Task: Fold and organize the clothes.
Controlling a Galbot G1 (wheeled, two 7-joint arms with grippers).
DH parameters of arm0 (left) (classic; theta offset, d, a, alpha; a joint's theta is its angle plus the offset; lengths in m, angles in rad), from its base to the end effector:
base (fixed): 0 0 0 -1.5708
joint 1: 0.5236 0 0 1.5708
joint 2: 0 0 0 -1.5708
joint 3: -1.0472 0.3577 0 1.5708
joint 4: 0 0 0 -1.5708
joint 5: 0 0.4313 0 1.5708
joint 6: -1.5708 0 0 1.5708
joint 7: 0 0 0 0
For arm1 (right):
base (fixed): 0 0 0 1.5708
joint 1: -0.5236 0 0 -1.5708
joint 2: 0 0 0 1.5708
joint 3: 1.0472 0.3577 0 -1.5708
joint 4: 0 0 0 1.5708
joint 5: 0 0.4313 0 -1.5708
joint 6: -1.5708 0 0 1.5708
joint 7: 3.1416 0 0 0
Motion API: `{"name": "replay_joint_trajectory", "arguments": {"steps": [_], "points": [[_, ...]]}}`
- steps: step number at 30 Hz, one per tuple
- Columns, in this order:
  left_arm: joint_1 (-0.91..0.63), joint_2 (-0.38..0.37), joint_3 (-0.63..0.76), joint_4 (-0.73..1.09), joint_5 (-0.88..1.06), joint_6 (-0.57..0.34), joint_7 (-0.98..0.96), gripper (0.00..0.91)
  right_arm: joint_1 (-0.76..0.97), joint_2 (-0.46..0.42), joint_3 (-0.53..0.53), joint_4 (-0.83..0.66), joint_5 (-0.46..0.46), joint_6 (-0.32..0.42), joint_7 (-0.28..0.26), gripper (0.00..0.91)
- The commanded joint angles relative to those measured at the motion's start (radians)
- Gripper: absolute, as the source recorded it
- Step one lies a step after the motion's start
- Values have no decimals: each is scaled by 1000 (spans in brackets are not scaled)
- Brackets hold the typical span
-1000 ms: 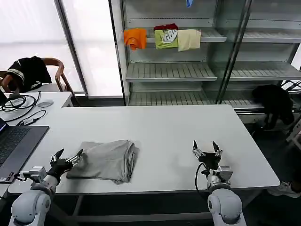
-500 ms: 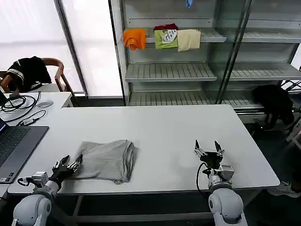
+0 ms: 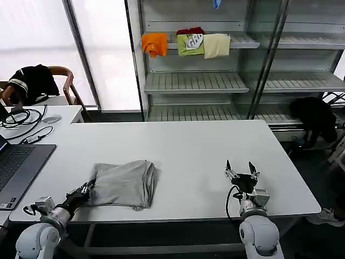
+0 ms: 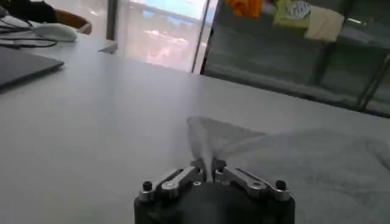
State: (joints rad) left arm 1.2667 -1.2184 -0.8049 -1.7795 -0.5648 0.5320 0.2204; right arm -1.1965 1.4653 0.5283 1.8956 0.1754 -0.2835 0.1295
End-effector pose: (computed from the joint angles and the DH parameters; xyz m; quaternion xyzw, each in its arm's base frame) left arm 0.3496 0.2025 -0.2946 -0.0425 -0.9701 0.1243 0.2040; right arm 0.3717 -0.0251 -0.2770 -0.0420 -0.9971 -0.0290 0.0571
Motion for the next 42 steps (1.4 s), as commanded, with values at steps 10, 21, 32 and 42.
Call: {"name": "replay_joint_trajectory", "arguments": {"steps": [10, 21, 32, 42], "points": [[-60, 200, -281, 37, 655, -304, 79, 0, 0, -5, -1, -35, 0, 14, 7, 907], [-118, 439, -363, 59, 775, -298, 167, 0, -1, -6, -14, -78, 8, 52, 4, 907], [-36, 201, -61, -176, 880, -219, 160, 10, -32, -30, -4, -112, 25, 88, 9, 907], [-101, -252, 450, -57, 935, -161, -17, 10, -49, -91, 31, -122, 65, 91, 17, 907]]}}
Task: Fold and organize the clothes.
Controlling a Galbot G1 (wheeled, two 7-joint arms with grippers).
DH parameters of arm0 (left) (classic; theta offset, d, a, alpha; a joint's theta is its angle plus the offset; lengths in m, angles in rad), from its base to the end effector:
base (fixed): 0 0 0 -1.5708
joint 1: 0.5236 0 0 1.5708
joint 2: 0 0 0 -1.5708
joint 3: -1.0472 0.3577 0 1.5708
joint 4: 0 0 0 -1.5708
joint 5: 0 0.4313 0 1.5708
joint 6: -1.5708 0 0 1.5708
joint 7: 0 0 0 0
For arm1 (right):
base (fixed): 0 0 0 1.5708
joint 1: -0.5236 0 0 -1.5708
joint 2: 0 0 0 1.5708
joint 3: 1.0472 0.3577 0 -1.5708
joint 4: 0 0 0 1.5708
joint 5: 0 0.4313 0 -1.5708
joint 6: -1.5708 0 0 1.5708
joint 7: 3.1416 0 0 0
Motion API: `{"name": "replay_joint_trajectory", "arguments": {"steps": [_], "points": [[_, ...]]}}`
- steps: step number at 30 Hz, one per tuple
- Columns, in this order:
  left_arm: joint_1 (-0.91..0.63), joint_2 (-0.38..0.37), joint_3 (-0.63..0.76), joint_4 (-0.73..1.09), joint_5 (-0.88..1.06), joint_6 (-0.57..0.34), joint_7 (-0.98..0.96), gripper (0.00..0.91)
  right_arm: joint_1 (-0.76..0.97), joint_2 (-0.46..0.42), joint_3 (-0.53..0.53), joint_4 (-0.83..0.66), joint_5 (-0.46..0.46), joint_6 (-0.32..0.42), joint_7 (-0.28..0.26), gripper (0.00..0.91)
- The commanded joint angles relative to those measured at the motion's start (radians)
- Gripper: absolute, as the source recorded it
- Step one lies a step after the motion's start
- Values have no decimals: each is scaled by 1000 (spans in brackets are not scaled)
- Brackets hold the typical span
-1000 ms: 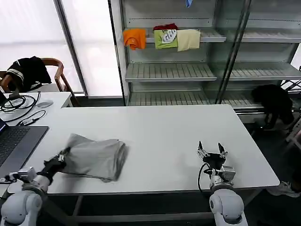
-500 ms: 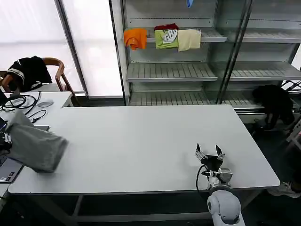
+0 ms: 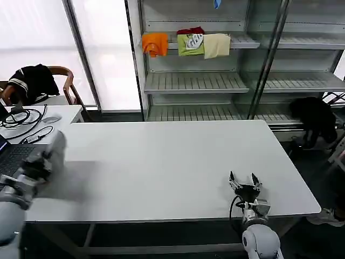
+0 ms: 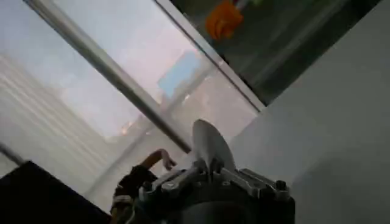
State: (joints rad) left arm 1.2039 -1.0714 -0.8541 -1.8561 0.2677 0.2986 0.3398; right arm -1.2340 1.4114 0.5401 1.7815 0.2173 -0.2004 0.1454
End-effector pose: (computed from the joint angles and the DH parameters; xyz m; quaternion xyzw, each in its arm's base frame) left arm 0.3643 0.2311 -0.2025 0.0164 -0.9253 -0.3622 0.1112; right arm 0.3655 -0.0493 -0.3367 -0.0605 -0.9939 -0.0213 0.0902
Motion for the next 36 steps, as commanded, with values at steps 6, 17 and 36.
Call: {"name": "replay_joint_trajectory", "arguments": {"steps": [6, 17, 36], "points": [[-150, -451, 679, 82, -142, 147, -279, 10, -16, -33, 21, 10, 22, 2, -1, 907], [-345, -579, 898, 297, -221, 173, -419, 907, -2, -25, 17, 42, 13, -30, -24, 907], [-326, -235, 438, 3, -609, 184, -450, 907, 172, 244, -206, -41, 109, -318, -104, 907]]}}
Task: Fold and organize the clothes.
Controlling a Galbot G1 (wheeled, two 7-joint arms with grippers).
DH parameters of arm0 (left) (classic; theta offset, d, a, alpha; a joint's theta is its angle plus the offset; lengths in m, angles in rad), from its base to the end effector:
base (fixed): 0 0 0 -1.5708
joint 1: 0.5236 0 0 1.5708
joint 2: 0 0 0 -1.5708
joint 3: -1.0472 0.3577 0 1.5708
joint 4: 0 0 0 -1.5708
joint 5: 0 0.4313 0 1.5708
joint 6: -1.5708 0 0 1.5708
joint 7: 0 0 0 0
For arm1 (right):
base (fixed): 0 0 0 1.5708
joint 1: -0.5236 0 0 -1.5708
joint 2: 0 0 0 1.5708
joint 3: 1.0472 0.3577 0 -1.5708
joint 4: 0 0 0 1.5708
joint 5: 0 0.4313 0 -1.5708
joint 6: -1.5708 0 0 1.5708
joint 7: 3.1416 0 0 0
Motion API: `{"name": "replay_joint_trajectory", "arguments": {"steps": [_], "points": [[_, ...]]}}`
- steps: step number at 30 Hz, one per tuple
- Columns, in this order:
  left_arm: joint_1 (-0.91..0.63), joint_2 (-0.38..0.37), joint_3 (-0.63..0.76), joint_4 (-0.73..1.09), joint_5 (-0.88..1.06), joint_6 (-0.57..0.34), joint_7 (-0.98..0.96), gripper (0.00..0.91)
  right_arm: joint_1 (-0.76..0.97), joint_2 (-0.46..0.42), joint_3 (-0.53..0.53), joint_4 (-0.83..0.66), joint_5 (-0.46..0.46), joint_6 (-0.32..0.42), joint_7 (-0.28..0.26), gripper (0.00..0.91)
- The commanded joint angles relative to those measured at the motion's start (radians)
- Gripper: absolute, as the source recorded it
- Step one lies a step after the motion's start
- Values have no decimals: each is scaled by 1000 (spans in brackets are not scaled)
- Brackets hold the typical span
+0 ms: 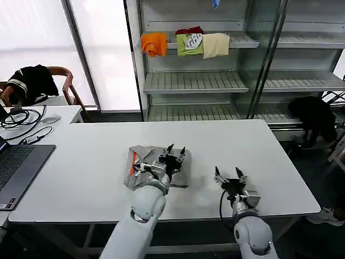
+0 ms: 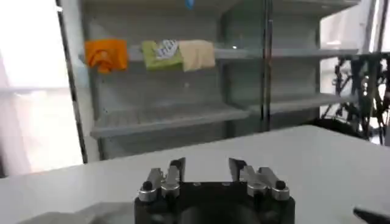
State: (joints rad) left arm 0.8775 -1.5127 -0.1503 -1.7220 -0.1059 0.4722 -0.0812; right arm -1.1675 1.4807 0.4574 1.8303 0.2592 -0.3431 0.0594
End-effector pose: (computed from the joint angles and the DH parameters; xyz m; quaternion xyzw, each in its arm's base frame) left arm 0.4422 -0.1382 -0.2299 -0.1528 -0.9839 -0.0282 0.0883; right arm 0.3831 0.0052 -0.2966 0.0348 -0.9902 -0.0781 0.1107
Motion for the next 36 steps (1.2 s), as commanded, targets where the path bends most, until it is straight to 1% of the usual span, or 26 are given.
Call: {"name": "replay_joint_trajectory", "arguments": {"steps": [1, 2, 3, 4, 5, 6, 7, 8, 9, 11, 13, 16, 18, 23, 26, 29, 32, 35, 36], "points": [[21, 239, -339, -126, -244, 12, -6, 907, 124, 177, -126, -115, 92, -194, -3, 907], [34, 266, -381, -115, -245, 10, 6, 907, 135, 177, -126, -125, 119, -210, 19, 907], [45, 280, -401, -107, -245, 10, 15, 907, 144, 177, -126, -142, 129, -217, 23, 907], [61, 321, -450, -90, -246, 7, 28, 907, 151, 177, -124, -154, 154, -233, 27, 907], [75, 343, -480, -79, -251, 5, 38, 907, 155, 177, -127, -160, 168, -235, 32, 897], [83, 355, -498, -71, -256, 5, 44, 907, 157, 177, -128, -165, 172, -235, 32, 746], [94, 383, -543, -54, -275, 5, 45, 907, 156, 177, -130, -167, 179, -235, 26, 645], [98, 392, -568, -45, -301, 6, 45, 907, 155, 177, -134, -168, 191, -235, 20, 312], [105, 407, -594, -40, -321, 10, 44, 907, 155, 177, -136, -167, 198, -235, 14, 10], [112, 419, -626, -31, -341, 11, 44, 907, 149, 177, -144, -159, 216, -236, -12, 0], [114, 420, -638, -29, -348, 12, 45, 907, 149, 177, -160, -152, 242, -237, -13, 0], [116, 401, -637, -37, -344, 12, 44, 907, 159, 158, -194, -154, 296, -236, 25, 0], [116, 385, -633, -43, -341, 12, 43, 907, 160, 151, -205, -154, 313, -236, 37, 0], [116, 348, -618, -55, -327, 9, 44, 907, 140, 161, -192, -137, 309, -234, 12, 0], [121, 337, -617, -56, -327, 7, 46, 907, 123, 167, -178, -110, 301, -207, 6, 0], [134, 334, -618, -53, -327, -12, 49, 907, 112, 160, -172, -78, 299, -183, 28, 0], [143, 331, -619, -50, -326, -19, 52, 907, 105, 148, -158, -47, 298, -175, 55, 0], [147, 331, -621, -51, -328, -18, 53, 907, 103, 123, -133, -4, 306, -199, 75, 0], [149, 332, -621, -52, -328, -18, 53, 907, 107, 99, -119, 23, 309, -229, 89, 0]]}}
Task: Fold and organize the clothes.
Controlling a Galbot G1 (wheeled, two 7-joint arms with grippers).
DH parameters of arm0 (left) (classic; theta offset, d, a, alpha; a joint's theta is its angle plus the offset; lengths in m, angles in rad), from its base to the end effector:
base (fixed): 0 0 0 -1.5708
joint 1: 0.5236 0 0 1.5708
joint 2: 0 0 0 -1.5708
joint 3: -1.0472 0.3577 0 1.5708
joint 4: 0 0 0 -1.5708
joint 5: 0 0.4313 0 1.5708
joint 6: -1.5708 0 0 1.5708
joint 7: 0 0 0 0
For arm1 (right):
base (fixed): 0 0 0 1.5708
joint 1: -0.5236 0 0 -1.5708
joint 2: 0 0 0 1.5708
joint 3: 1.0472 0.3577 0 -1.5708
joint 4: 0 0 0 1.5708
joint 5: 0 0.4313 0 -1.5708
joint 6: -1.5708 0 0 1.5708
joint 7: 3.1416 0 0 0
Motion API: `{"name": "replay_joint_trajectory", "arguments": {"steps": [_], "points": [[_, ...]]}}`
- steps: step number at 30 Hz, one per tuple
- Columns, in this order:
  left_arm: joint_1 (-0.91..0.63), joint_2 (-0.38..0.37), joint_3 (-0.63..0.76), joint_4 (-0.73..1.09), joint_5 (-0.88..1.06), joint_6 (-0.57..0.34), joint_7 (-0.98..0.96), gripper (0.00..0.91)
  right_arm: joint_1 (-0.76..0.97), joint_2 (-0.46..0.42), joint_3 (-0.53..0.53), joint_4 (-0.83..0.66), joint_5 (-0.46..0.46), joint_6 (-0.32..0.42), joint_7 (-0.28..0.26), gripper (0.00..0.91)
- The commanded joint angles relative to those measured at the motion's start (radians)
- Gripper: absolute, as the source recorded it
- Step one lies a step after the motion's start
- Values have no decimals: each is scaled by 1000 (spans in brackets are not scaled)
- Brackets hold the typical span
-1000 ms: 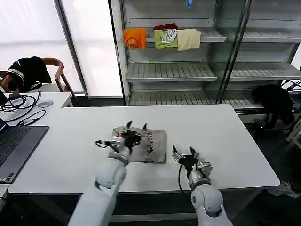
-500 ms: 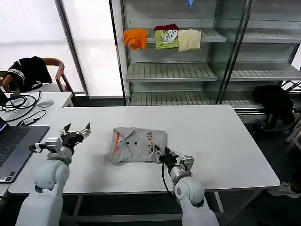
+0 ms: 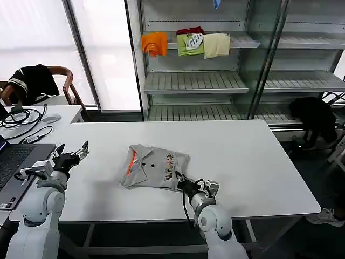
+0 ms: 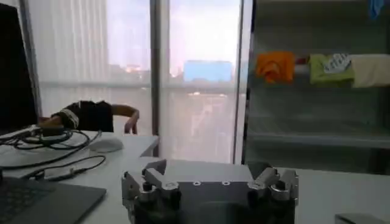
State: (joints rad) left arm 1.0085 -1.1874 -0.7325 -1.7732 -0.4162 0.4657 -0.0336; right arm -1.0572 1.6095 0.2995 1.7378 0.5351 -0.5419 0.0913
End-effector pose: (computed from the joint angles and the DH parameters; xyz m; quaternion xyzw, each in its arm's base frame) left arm 0.4215 0.1826 -0.2024 0.0699 -0.9942 0.0183 0.0801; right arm 0.4118 0.1055 -0.2863 0.1574 -0.9339 -0.2356 0.2181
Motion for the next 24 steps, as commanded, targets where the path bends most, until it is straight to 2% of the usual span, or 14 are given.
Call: {"name": "replay_joint_trajectory", "arguments": {"steps": [1, 3, 5, 6, 10, 14, 22, 23, 24], "points": [[19, 7, -38, -1, -17, -12, 6, 907, -2, -46, 45, 127, 38, -37, 64, 0], [22, 7, -35, -3, -17, -13, 9, 907, 6, -129, 51, 155, 41, -38, 76, 0], [26, 6, -30, -3, -15, -15, 12, 907, 10, -154, 50, 159, 52, -38, 82, 0], [28, 4, -27, -3, -13, -17, 13, 907, 15, -227, 55, 171, 70, -39, 82, 0], [33, -10, -10, -3, 3, -22, 19, 907, 4, -280, 74, 160, 58, -40, 70, 0], [33, -19, 3, -1, 17, -24, 20, 907, -14, -289, 79, 146, 19, -39, 41, 0], [45, -19, -1, -6, 18, -27, 22, 907, -5, -300, 89, 130, 1, -39, 23, 0], [48, -19, -2, -6, 18, -27, 23, 907, -6, -297, 87, 129, -19, -39, 17, 655], [50, -19, -2, -7, 18, -29, 23, 907, -6, -297, 87, 127, -25, -38, 16, 907]]}}
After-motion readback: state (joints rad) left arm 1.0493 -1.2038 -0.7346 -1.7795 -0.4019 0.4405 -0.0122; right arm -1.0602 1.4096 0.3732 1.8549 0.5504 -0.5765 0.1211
